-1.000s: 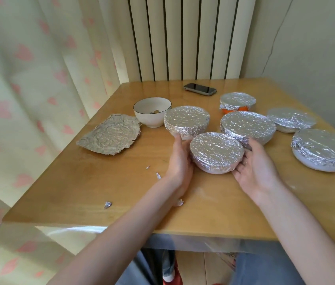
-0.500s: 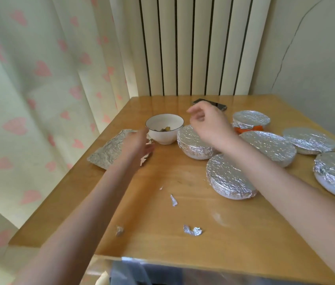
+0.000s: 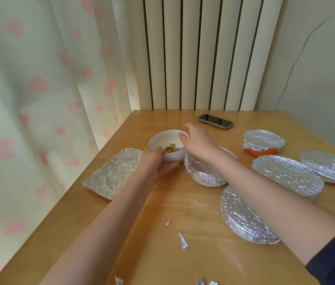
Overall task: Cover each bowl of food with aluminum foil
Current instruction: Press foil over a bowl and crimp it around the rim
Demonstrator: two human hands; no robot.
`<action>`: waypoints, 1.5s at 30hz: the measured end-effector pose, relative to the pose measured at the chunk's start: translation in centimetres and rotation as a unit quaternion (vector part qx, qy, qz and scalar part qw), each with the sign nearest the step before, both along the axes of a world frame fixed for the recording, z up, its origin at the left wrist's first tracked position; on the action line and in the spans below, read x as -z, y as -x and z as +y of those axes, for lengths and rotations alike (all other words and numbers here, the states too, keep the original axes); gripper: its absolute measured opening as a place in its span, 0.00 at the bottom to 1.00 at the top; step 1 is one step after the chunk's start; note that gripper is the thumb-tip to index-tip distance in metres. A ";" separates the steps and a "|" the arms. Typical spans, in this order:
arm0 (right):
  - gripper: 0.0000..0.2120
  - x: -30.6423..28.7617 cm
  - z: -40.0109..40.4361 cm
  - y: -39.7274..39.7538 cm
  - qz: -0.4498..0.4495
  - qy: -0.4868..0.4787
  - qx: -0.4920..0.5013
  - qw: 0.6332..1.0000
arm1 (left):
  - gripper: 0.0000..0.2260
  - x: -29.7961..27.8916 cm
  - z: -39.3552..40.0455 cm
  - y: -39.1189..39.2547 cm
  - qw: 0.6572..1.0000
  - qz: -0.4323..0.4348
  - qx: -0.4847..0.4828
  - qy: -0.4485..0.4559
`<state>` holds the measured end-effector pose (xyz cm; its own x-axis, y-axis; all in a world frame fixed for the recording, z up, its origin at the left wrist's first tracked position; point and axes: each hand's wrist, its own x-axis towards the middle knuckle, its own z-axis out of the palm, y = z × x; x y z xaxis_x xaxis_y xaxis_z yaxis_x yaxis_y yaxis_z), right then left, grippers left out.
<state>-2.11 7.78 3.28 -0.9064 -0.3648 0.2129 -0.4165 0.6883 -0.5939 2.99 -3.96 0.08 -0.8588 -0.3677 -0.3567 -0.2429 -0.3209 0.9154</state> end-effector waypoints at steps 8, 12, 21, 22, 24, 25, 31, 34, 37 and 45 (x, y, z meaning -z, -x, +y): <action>0.25 -0.9 1.4 -6.0 -0.058 0.144 -0.042 0.987 | 0.05 -3.5 -0.8 -8.9 0.993 0.012 0.060 0.102; 0.24 0.6 3.3 -11.0 -0.107 0.142 -0.033 0.983 | 0.06 -2.7 -0.1 -14.0 0.990 -0.029 0.087 0.105; 0.24 2.4 6.6 -16.9 -0.163 0.150 -0.031 0.975 | 0.04 -1.3 2.8 -18.4 0.981 -0.054 0.141 0.122; 0.25 2.5 6.6 -17.0 -0.163 0.148 -0.030 0.975 | 0.05 -1.3 2.8 -18.6 0.979 -0.060 0.142 0.131; 0.25 2.5 6.5 -17.2 -0.156 0.138 -0.031 0.978 | 0.08 -1.0 2.6 -18.9 0.971 -0.062 0.130 0.191; 0.25 2.6 6.6 -17.4 -0.151 0.134 -0.032 0.979 | 0.12 -0.5 2.0 -18.8 0.959 -0.050 0.102 0.260; 0.25 3.3 7.5 -19.3 -0.025 0.216 -0.005 0.976 | 0.23 1.4 -3.7 -14.8 0.741 -0.046 0.028 0.669; 0.24 4.1 8.0 -20.2 0.005 0.296 -0.031 0.955 | 0.21 3.2 -5.8 -12.4 0.683 -0.072 0.121 0.717; 0.21 4.9 8.5 -20.3 0.013 0.302 -0.038 0.952 | 0.11 4.2 -6.9 -11.6 0.698 -0.023 0.075 0.712; 0.13 1.1 7.3 -18.0 -0.031 0.408 -0.034 0.912 | 0.10 -3.5 -5.4 -16.2 0.889 0.243 -0.244 0.302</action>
